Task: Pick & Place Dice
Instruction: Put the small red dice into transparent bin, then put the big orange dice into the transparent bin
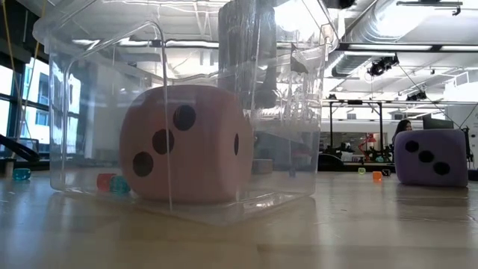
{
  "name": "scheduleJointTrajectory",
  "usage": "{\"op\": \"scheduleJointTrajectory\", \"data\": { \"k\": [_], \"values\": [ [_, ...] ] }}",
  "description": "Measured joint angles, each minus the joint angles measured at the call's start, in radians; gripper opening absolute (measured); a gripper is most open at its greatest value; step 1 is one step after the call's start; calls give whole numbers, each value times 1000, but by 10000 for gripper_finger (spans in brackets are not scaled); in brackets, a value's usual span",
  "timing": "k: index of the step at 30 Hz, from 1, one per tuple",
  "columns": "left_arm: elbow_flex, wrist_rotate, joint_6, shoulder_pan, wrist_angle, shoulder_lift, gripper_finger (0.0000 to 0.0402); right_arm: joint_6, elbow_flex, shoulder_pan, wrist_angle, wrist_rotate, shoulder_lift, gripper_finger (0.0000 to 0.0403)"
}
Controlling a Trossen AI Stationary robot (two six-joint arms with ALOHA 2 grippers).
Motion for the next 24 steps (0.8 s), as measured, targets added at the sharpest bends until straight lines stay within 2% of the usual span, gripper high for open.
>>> {"op": "scheduleJointTrajectory", "data": {
  "k": [4, 10, 22, 24],
  "values": [
    [0, 0, 0, 0, -21, 0, 241, -75, 0, -37, 73, -113, 69, 46],
    [0, -2, 0, 0, -28, 0, 241, -88, 0, -79, 96, -168, 97, 85],
    [0, -11, 90, 43, -28, 6, 241, -123, 0, -107, 106, -173, 97, 242],
    [0, -5, 87, 50, -30, 6, 241, -182, 0, -107, 138, -173, 97, 263]
  ]
}}
